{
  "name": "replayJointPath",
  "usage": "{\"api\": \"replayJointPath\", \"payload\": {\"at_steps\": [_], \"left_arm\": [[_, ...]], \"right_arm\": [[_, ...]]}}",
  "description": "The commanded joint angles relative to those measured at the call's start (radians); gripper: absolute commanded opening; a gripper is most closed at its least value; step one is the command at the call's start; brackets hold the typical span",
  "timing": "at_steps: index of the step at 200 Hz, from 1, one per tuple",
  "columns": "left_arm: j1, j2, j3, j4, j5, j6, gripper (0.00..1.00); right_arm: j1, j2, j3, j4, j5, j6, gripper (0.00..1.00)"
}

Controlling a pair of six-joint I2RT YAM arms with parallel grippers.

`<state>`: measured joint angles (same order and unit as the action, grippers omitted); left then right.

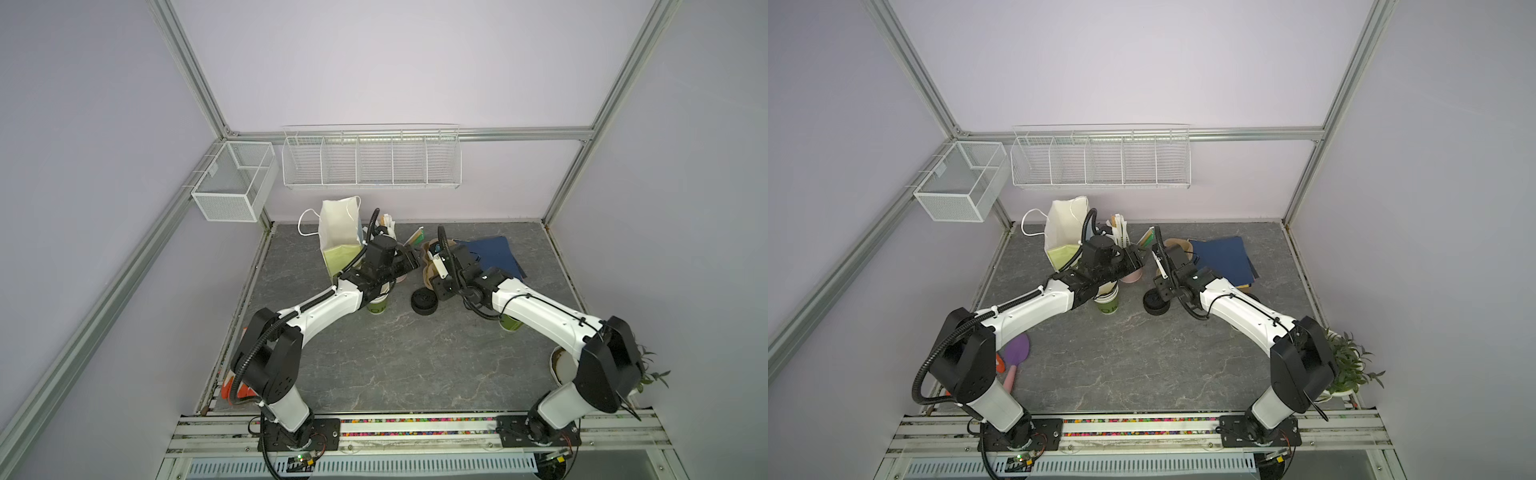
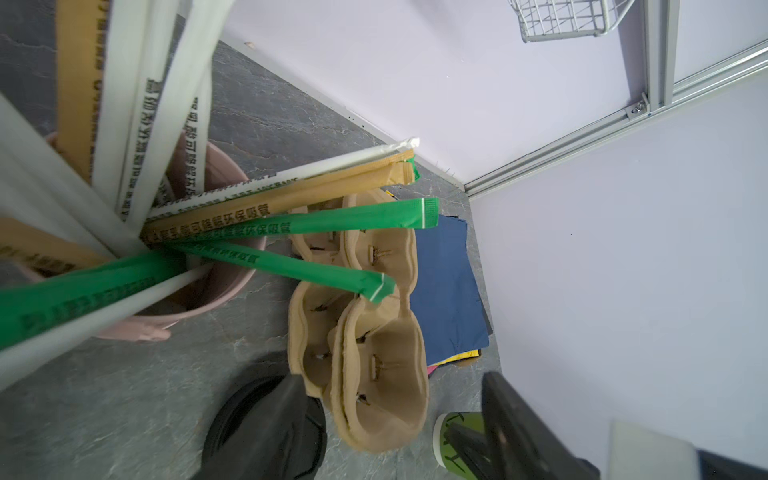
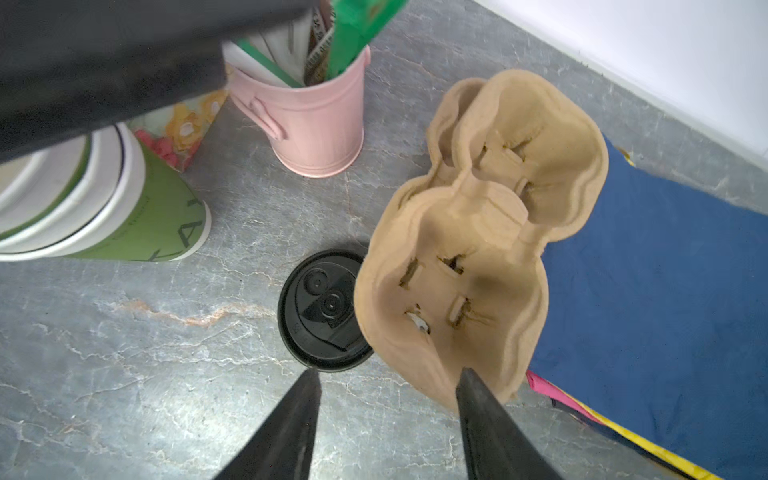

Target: Pack the takeout coffee

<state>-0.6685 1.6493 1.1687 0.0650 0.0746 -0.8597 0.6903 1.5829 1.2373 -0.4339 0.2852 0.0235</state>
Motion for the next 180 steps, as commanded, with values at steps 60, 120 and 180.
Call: {"api": "replayJointPath", "payload": {"at_steps": [60,120,180], "left_arm": [[-0.009,-0.122,-0.141,0.003,-0.062,0.013,0.68],[-0.013,-0.146,-0.156,-0.007,-0.082,0.028,0.68],[-0.013,-0.135,-0.162,0.002,-0.091,0.029,0.68]], "right_arm": [[0.064,0.076,0.004,-0.038,0.214,-0.101,0.45],[0.081,0.115,0.008,-0.04,0.264,-0.119,0.45],[0.08,0.156,0.035,-0.039,0.327,-0.139,0.37]]}}
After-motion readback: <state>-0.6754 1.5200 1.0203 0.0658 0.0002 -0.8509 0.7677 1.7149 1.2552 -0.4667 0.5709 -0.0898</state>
